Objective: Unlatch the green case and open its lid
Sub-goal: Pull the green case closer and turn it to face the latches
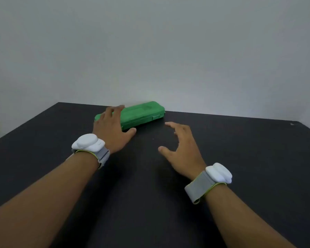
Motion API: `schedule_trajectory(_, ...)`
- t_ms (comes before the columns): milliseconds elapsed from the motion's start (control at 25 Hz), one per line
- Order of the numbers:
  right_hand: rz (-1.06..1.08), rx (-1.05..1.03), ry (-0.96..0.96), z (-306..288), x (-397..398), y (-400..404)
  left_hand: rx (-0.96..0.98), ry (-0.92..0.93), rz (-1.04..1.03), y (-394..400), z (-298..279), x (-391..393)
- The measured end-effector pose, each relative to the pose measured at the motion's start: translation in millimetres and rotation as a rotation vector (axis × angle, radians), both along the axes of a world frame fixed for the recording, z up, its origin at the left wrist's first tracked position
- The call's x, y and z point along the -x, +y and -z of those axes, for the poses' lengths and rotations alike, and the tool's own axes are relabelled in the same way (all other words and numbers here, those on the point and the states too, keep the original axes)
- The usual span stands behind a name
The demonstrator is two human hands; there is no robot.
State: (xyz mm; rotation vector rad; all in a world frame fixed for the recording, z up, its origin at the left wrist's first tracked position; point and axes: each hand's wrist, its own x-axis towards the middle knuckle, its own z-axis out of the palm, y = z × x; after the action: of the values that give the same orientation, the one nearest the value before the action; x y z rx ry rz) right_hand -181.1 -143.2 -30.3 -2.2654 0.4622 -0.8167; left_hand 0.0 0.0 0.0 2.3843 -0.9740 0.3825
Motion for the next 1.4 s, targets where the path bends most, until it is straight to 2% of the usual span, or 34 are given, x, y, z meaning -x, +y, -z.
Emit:
schedule_trajectory(200, 0.007, -0.005, 0.028, 24.6, -29.8, -2.9, -0.161, -0.024, -0.129, -6.8, 19.3, -60.1)
schedule_trajectory(320, -0.002, 0.017, 0.034, 32.5, -33.1, -10.6, -0.269, 0.027, -0.162, -10.3, 32.8, -86.6)
schedule_trajectory(400, -0.009, 0.011, 0.051, 36.0, -35.1, -14.9, -0.253, 0.086, -0.143, -14.0, 40.3, -100.8)
schedule_trajectory(520, -0.017, 0.019, 0.079, 33.7, -35.0, -16.0, -0.142, 0.072, -0.071, -15.0, 47.5, -108.7)
schedule_trajectory(760, -0.01, 0.004, 0.071, 33.1, -33.8, -15.2, -0.08, 0.088, -0.059, -16.5, 36.9, -93.1)
schedule_trajectory(1000, 0.081, -0.017, -0.059, 29.3, -30.8, -10.6, -0.075, 0.266, 0.043, -14.7, 6.7, -62.6)
schedule_trajectory(1200, 0.248, 0.183, -0.035, 20.0, -20.2, -7.3, -0.113, 0.352, 0.16, -10.0, -6.7, -34.4)
schedule_trajectory(1400, 0.282, 0.325, 0.001, 9.8, -2.7, -11.0, -0.154, 0.399, 0.255, -9.4, -12.5, -11.3)
